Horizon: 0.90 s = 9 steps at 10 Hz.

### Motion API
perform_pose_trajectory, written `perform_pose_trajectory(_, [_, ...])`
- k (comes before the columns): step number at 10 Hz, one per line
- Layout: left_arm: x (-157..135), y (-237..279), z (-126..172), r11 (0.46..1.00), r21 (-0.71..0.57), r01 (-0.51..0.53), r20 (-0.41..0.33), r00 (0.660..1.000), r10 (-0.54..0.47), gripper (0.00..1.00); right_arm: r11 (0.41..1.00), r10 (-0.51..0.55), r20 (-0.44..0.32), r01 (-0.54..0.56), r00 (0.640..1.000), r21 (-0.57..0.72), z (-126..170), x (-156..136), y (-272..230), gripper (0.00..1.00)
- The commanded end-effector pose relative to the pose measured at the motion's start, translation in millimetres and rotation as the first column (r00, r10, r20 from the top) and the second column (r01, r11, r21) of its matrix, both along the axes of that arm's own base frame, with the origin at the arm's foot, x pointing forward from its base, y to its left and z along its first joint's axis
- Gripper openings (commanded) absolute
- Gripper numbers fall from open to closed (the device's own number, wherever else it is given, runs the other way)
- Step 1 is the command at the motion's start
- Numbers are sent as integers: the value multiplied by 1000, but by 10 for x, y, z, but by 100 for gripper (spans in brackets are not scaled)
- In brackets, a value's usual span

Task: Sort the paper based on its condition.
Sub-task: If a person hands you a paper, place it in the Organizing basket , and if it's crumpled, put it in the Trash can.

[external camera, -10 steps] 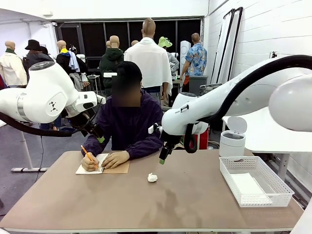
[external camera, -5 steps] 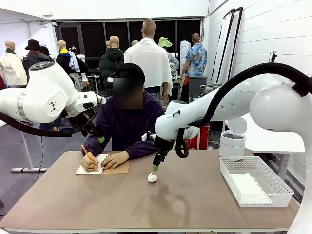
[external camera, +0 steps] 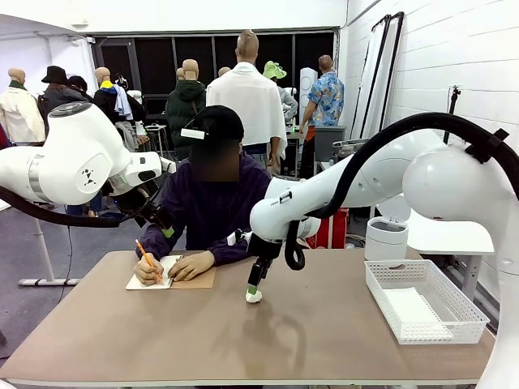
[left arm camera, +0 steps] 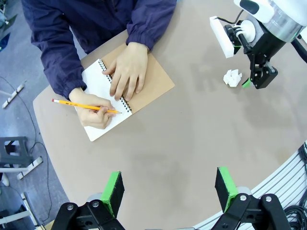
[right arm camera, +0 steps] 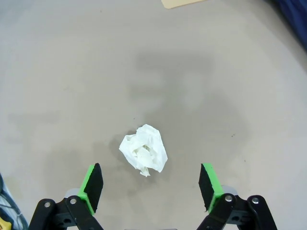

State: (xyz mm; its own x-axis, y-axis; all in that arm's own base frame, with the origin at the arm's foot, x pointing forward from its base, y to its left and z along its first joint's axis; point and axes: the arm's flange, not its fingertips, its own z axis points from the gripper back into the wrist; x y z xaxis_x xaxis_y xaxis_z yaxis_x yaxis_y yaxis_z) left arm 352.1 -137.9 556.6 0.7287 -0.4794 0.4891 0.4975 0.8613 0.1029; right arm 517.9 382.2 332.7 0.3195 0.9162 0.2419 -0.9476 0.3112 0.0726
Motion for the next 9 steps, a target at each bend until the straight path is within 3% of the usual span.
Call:
perform_pose_trajectory(1, [-2, 7, 10, 1000, -12, 1, -1, 1000, -1, 100, 999, 32, -6, -32, 999, -13, -35, 92, 23, 100])
perform_pose_trajectory(9, [-2, 7, 10, 1000, -12, 1, -1, 1000, -1, 100, 998, 48, -52, -50, 997, -36, -237, 162, 132, 100])
